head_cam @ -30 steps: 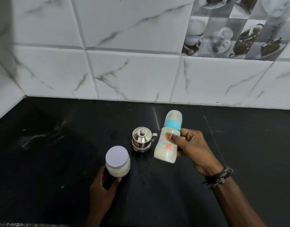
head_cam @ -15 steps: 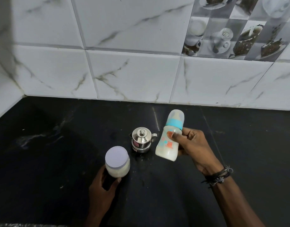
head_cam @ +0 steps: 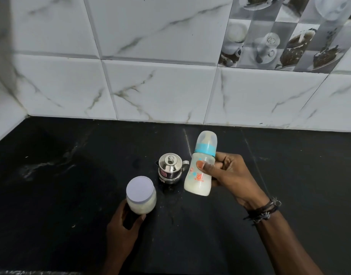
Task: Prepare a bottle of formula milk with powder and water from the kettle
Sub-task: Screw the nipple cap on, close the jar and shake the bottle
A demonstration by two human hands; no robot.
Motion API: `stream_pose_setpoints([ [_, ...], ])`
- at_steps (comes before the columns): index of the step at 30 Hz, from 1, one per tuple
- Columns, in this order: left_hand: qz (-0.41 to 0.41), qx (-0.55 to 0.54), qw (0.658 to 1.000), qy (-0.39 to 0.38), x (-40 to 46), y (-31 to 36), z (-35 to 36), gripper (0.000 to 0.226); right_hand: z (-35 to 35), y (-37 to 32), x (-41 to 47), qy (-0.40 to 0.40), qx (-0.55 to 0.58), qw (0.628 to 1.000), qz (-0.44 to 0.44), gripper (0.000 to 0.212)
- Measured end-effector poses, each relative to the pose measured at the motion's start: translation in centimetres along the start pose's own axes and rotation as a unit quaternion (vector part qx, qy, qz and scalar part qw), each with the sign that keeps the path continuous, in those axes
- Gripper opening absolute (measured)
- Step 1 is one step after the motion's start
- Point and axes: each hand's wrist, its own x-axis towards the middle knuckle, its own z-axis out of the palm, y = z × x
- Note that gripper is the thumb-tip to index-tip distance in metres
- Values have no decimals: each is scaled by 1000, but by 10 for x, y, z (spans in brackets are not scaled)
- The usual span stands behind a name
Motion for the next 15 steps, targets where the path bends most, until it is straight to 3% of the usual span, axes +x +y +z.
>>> stream_pose_setpoints([
  [5, -4, -6, 1000, 5, -1, 1, 0, 69, -2, -4, 2, -9, -13, 1000, -15, 36],
  [15, 6, 2, 1000, 1, 0, 1, 0, 69, -3, -5, 2, -11, -18, 999, -29, 28],
])
